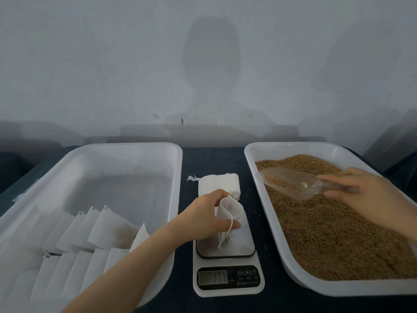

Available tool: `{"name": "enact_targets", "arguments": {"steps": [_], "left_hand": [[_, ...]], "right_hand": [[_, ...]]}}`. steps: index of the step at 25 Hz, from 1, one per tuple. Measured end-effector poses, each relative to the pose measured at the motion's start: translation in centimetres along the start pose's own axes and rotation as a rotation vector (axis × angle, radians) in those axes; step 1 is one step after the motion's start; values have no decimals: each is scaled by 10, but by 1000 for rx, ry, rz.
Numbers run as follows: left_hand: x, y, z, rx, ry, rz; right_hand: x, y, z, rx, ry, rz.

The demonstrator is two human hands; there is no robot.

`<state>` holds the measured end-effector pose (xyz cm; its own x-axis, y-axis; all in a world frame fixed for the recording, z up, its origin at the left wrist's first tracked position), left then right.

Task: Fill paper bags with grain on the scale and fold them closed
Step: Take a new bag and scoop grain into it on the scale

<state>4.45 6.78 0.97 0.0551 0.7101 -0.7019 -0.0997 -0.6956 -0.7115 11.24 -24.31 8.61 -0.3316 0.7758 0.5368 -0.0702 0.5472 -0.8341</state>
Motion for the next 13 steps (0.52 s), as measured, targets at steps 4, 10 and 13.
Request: {"name": "enact_targets", "arguments": {"steps": [4, 10, 13], "left_hand": [[-1, 0, 0, -1, -3, 6], [-3, 0, 1, 13, 0, 13], [-2, 1, 1, 11, 12, 26]], "right_hand": [[34, -7, 6, 19, -114, -5], [64, -3, 7, 62, -197, 105], [77, -2, 7, 15, -292, 288]]}}
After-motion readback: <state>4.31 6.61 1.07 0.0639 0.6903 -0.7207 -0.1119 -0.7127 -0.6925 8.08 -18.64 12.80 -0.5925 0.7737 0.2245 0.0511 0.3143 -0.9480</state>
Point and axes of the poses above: each hand's wrist, its own z-axis away from the middle knuckle, its own y-axis out of the palm, x = y × z, the point moved 1 cm from there along -z, towards the middle knuckle, and after that the axes turned 9 degrees about -z, right-handed, at the moved point
